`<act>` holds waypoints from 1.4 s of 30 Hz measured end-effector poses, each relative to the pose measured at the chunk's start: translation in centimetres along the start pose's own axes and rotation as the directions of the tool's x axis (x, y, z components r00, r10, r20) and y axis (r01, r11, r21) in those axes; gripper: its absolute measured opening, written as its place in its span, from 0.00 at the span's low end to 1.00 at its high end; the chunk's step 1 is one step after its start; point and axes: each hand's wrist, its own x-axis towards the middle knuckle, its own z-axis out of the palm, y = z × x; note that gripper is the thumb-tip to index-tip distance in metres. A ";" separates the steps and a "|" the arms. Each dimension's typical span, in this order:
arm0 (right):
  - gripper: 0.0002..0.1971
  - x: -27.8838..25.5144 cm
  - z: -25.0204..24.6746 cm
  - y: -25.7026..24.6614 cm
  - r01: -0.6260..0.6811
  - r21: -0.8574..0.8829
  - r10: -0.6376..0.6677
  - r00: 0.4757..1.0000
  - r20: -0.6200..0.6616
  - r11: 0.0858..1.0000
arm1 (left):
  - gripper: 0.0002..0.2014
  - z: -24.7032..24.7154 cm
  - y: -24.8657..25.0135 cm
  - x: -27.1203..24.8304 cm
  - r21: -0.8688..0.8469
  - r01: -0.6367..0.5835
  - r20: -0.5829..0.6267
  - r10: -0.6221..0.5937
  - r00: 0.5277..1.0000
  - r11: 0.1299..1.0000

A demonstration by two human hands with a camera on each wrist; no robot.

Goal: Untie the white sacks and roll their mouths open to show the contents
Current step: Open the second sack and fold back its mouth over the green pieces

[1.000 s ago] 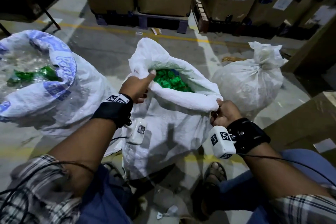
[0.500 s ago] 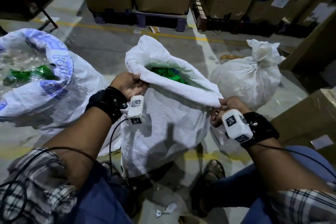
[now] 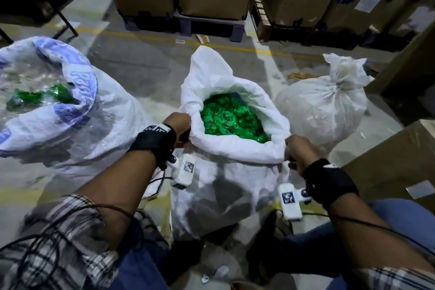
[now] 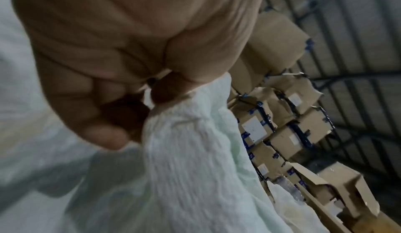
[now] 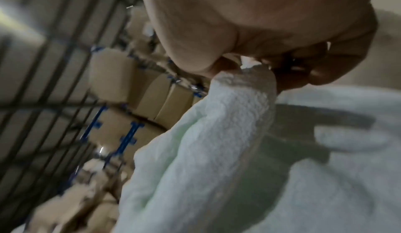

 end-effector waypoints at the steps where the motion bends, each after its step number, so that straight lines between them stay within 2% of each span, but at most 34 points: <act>1: 0.16 0.2 -0.1 0.1 0.068 -0.167 -0.091 0.987 -0.134 0.984 | 0.17 -0.4 0.3 -0.1 0.095 -0.054 -0.044 0.058 0.997 0.994; 2: 0.24 0.0 -0.1 0.2 0.121 -0.325 -0.206 0.948 -0.242 0.938 | 0.21 -0.8 0.6 0.1 0.158 -0.120 -0.103 0.137 0.985 0.980; 3: 0.30 -0.4 -0.1 0.5 0.209 -0.456 -0.368 0.883 -0.292 0.865 | 0.25 -1.2 1.0 0.3 0.212 -0.172 -0.155 0.207 0.966 0.962; 4: 0.32 -1.0 0.2 0.6 0.338 -0.569 -0.559 0.783 -0.273 0.750 | 0.27 -1.5 1.6 0.2 0.249 -0.261 -0.181 0.309 0.934 0.933; 5: 0.31 -1.9 0.7 0.6 0.455 -0.654 -0.711 0.678 -0.187 0.605 | 0.28 -1.7 2.0 0.0 0.292 -0.361 -0.198 0.426 0.883 0.886; 6: 0.28 -2.5 1.1 0.6 0.551 -0.696 -0.809 0.584 -0.072 0.460 | 0.27 -1.7 2.4 -0.4 0.339 -0.443 -0.195 0.523 0.830 0.830; 7: 0.25 -3.1 1.8 0.6 0.623 -0.695 -0.844 0.535 0.045 0.358 | 0.26 -1.6 2.5 -0.9 0.385 -0.514 -0.186 0.609 0.771 0.767; 8: 0.23 -3.6 2.6 0.5 0.676 -0.667 -0.832 0.533 0.151 0.312 | 0.25 -1.6 2.6 -1.2 0.433 -0.547 -0.170 0.660 0.732 0.717; 9: 0.21 -4.2 3.4 0.4 0.710 -0.641 -0.787 0.559 0.262 0.291 | 0.23 -1.4 2.6 -1.3 0.493 -0.564 -0.145 0.702 0.697 0.662; 11: 0.19 -5.4 5.1 0.3 0.717 -0.671 -0.609 0.621 0.493 0.189 | 0.25 -1.0 2.4 -1.1 0.609 -0.545 -0.075 0.727 0.683 0.575; 13: 0.14 -6.5 6.4 0.4 0.725 -0.689 -0.393 0.638 0.662 0.014 | 0.28 -1.0 2.2 -0.8 0.713 -0.508 -0.008 0.730 0.684 0.484; 14: 0.11 -7.1 6.8 0.5 0.737 -0.675 -0.297 0.637 0.711 -0.035 | 0.28 -1.2 2.1 -0.6 0.736 -0.502 0.009 0.734 0.679 0.455; 16: 0.12 -8.3 7.0 0.4 0.760 -0.646 -0.155 0.632 0.759 -0.068 | 0.26 -1.4 2.1 -0.4 0.713 -0.519 0.030 0.720 0.693 0.471; 18: 0.14 -9.0 6.7 -0.6 0.775 -0.622 -0.071 0.618 0.783 -0.116 | 0.24 -1.6 2.1 -0.6 0.620 -0.536 0.042 0.658 0.752 0.573; 19: 0.13 -9.0 6.5 -1.5 0.775 -0.616 -0.074 0.612 0.787 -0.141 | 0.21 -1.6 2.1 -0.7 0.592 -0.538 0.058 0.634 0.771 0.601; 20: 0.11 -8.8 6.3 -2.7 0.773 -0.618 -0.126 0.605 0.786 -0.143 | 0.16 -1.6 2.1 -0.8 0.586 -0.533 0.072 0.616 0.784 0.610; 21: 0.09 -8.3 6.1 -4.0 0.773 -0.624 -0.239 0.588 0.773 -0.116 | 0.13 -1.5 2.1 -0.8 0.583 -0.527 0.079 0.602 0.794 0.618; 23: 0.06 -6.8 5.8 -6.7 0.799 -0.601 -0.547 0.492 0.677 -0.027 | 0.13 -1.3 2.0 -0.7 0.492 -0.511 0.085 0.545 0.834 0.705; 24: 0.12 -5.9 5.6 -8.0 0.815 -0.580 -0.657 0.437 0.615 -0.001 | 0.16 -1.2 2.0 -0.8 0.380 -0.490 0.091 0.495 0.864 0.785; 25: 0.22 -5.0 5.4 -9.1 0.823 -0.568 -0.712 0.393 0.582 -0.009 | 0.19 -1.1 1.9 -0.7 0.262 -0.464 0.091 0.457 0.885 0.846; 26: 0.31 -4.2 5.3 -9.9 0.814 -0.579 -0.719 0.375 0.585 -0.047 | 0.21 -1.1 2.0 -0.7 0.172 -0.438 0.080 0.431 0.899 0.882; 27: 0.37 -3.4 5.3 -10.5 0.792 -0.604 -0.703 0.383 0.600 -0.084 | 0.21 -1.1 2.1 -0.6 0.104 -0.418 0.075 0.412 0.908 0.902; 28: 0.40 -2.7 5.6 -10.6 0.773 -0.627 -0.676 0.413 0.611 -0.095 | 0.20 -1.1 2.3 -0.7 0.065 -0.402 0.085 0.396 0.914 0.913; 30: 0.37 -1.4 6.3 -10.3 0.770 -0.637 -0.639 0.478 0.603 -0.025 | 0.16 -1.1 2.5 -1.1 -0.014 -0.355 0.128 0.354 0.927 0.935; 32: 0.30 -0.6 6.7 -10.2 0.808 -0.585 -0.673 0.471 0.571 0.069 | 0.15 -1.4 2.6 -1.8 -0.118 -0.269 0.209 0.289 0.934 0.956; 34: 0.23 0.0 5.9 -10.8 0.840 -0.502 -0.727 0.475 0.496 0.206 | 0.12 -2.1 2.8 -2.2 -0.247 -0.165 0.272 0.232 0.934 0.955; 36: 0.20 1.2 4.3 -11.7 0.820 -0.390 -0.746 0.555 0.367 0.419 | 0.05 -3.4 3.4 -2.3 -0.373 -0.051 0.335 0.185 0.924 0.926; 37: 0.19 1.7 3.6 -12.0 0.785 -0.313 -0.728 0.616 0.301 0.535 | 0.08 -4.1 3.6 -2.2 -0.415 -0.009 0.376 0.181 0.909 0.910; 39: 0.17 2.2 2.9 -12.1 0.691 -0.124 -0.654 0.717 0.242 0.712 | 0.23 -5.1 3.7 -2.0 -0.385 0.027 0.481 0.175 0.859 0.923; 40: 0.14 2.0 3.0 -12.1 0.651 -0.042 -0.625 0.743 0.240 0.758 | 0.31 -5.0 3.7 -2.2 -0.296 0.016 0.520 0.148 0.841 0.955; 41: 0.10 1.9 3.1 -12.1 0.623 0.017 -0.609 0.757 0.236 0.782 | 0.35 -4.7 3.4 -2.2 -0.176 -0.058 0.512 0.141 0.847 0.983; 42: 0.10 1.7 3.2 -12.0 0.606 0.059 -0.602 0.765 0.229 0.793 | 0.35 -4.2 3.1 -2.3 -0.011 -0.190 0.454 0.174 0.874 0.982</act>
